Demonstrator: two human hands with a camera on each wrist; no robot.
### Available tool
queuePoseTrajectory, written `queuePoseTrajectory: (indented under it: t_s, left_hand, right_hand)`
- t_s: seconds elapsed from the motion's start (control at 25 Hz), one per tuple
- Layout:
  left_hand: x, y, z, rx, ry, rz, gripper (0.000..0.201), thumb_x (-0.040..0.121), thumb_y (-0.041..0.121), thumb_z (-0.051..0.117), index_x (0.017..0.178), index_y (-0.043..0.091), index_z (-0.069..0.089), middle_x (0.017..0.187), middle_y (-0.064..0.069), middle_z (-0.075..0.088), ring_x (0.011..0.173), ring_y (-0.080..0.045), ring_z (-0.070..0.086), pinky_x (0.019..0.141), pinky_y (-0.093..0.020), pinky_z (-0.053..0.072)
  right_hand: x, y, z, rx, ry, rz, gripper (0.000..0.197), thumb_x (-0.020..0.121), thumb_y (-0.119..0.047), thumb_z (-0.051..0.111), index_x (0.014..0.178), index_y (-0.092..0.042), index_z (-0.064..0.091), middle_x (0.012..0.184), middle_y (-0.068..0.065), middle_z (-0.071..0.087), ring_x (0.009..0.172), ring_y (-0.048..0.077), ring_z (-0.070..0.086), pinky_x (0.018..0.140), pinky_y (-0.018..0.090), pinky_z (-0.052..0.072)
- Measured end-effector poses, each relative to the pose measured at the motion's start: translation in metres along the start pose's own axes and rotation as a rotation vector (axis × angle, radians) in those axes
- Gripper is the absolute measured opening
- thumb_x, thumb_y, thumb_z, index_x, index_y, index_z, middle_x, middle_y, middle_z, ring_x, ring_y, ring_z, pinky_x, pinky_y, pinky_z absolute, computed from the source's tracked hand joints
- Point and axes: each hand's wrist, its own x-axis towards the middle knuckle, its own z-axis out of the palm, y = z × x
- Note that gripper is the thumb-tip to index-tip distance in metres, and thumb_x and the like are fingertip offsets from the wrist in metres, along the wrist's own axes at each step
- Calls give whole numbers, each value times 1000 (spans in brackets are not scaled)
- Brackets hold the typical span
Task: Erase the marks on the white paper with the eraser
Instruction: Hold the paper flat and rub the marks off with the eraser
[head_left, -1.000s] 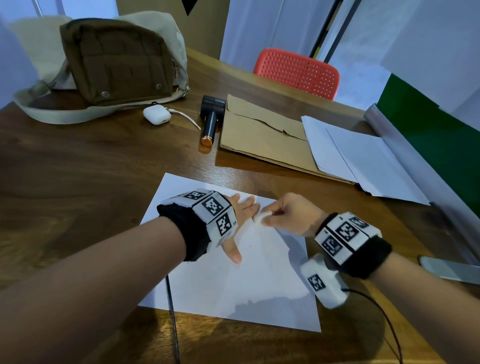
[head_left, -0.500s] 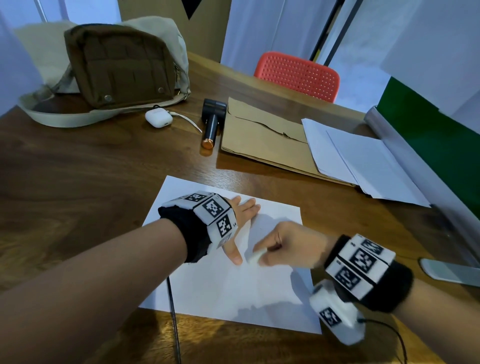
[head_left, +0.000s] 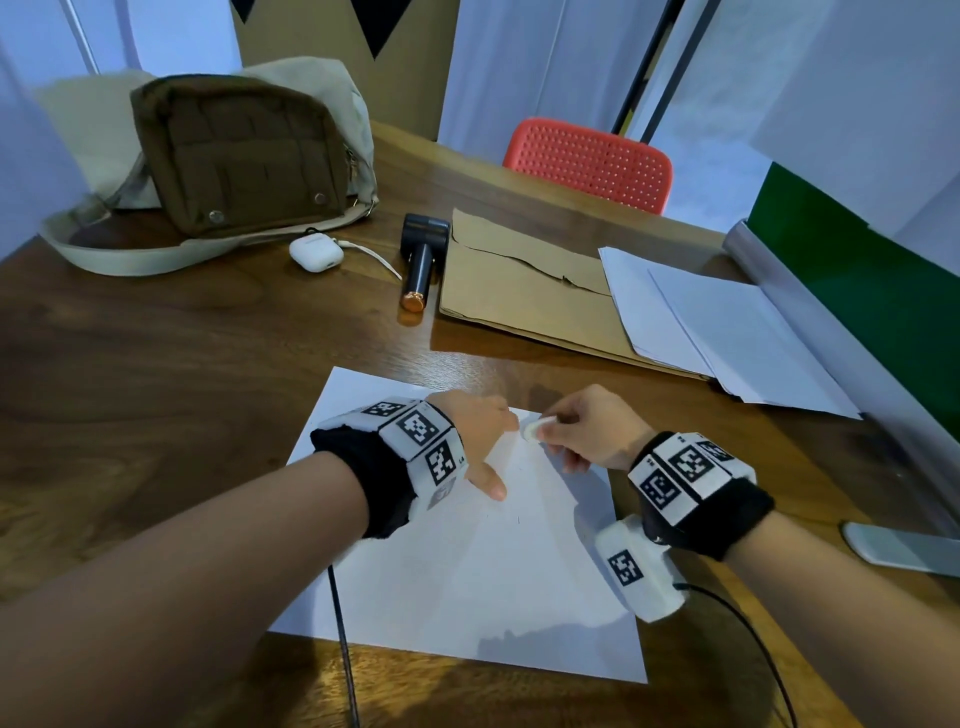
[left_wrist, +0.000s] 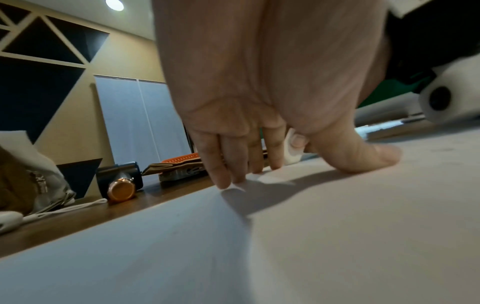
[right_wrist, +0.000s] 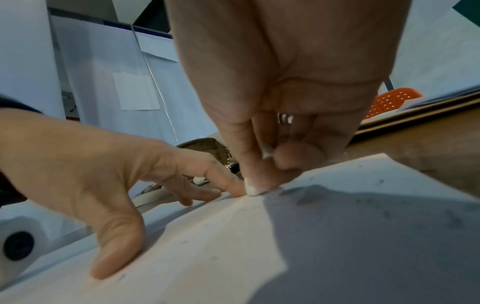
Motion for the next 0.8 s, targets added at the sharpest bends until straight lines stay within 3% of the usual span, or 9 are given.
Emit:
queuePoseTrajectory:
  t_s: [0.08, 0.2, 0.28, 0.4, 0.48, 0.56, 0.6, 0.68, 0.8]
  left_hand:
    - [2, 1, -2, 32, -12, -3, 77, 79, 52, 65, 142, 20, 34, 141, -1, 40, 123, -24, 49, 87, -35, 44]
    - [3, 3, -2, 119, -36, 1, 81, 81, 55, 61, 145, 18, 29, 149, -2, 34, 129, -24, 45, 95, -36, 43]
    - [1, 2, -4, 154, -37, 7, 83, 82, 55, 59, 147, 16, 25, 153, -2, 28, 132, -24, 43, 98, -35, 41]
    - [-2, 8, -8, 191, -53, 4, 87, 85, 55, 56, 150, 16, 15, 158, -2, 16, 138, -24, 35, 104, -36, 37]
    - [-4, 10, -9, 205, -52, 2, 87, 85, 55, 56, 150, 16, 14, 159, -1, 13, 137, -24, 36, 102, -36, 39]
    - [-5, 9, -9, 189, -53, 6, 86, 84, 56, 56, 150, 17, 16, 159, 0, 11, 136, -23, 38, 100, -35, 41]
    - [-5, 8, -9, 179, -52, 7, 85, 84, 56, 57, 149, 18, 18, 159, -1, 12, 136, -23, 38, 99, -35, 41]
    - [-4, 8, -9, 169, -47, 4, 84, 84, 55, 57, 149, 18, 19, 159, 0, 13, 136, -24, 37, 100, -36, 41]
    - [-5, 9, -9, 181, -49, -14, 88, 84, 54, 57, 151, 17, 12, 159, 1, 10, 140, -24, 31, 104, -37, 38]
  right_hand:
    - [-3, -4, 3, -119, 18, -26, 35, 88, -27, 54, 79, 3, 68, 54, 6, 61, 43, 9, 51, 51, 17, 44]
    - [-22, -12, 12, -221, -125, -145, 36, 88, -26, 52, 78, 4, 68, 57, 7, 54, 43, 5, 44, 49, 12, 38]
    - [-24, -12, 10, -267, -172, -178, 32, 87, -25, 54, 85, 3, 70, 68, 14, 62, 51, 5, 48, 53, 13, 39]
    - [-2, -5, -6, -284, 33, -56, 29, 85, -25, 54, 86, -3, 73, 85, 15, 72, 76, 22, 64, 68, 32, 52]
    - [-6, -9, -1, -277, 49, -70, 29, 86, -21, 52, 71, -5, 71, 73, 10, 69, 68, 20, 61, 60, 27, 48]
    - [-25, -22, 12, -308, -69, -156, 39, 87, -19, 52, 49, -16, 54, 53, 1, 50, 52, 11, 43, 50, 13, 33]
    - [-32, -24, 16, -310, -122, -189, 41, 88, -20, 52, 47, -17, 49, 51, 0, 44, 50, 10, 39, 49, 13, 31]
    - [-23, -15, 11, -334, -101, -161, 32, 88, -22, 51, 63, -7, 65, 60, 5, 58, 57, 15, 50, 55, 14, 37]
    - [0, -3, -6, -237, 87, -9, 31, 86, -23, 51, 82, 0, 71, 84, 17, 71, 79, 28, 65, 67, 32, 51]
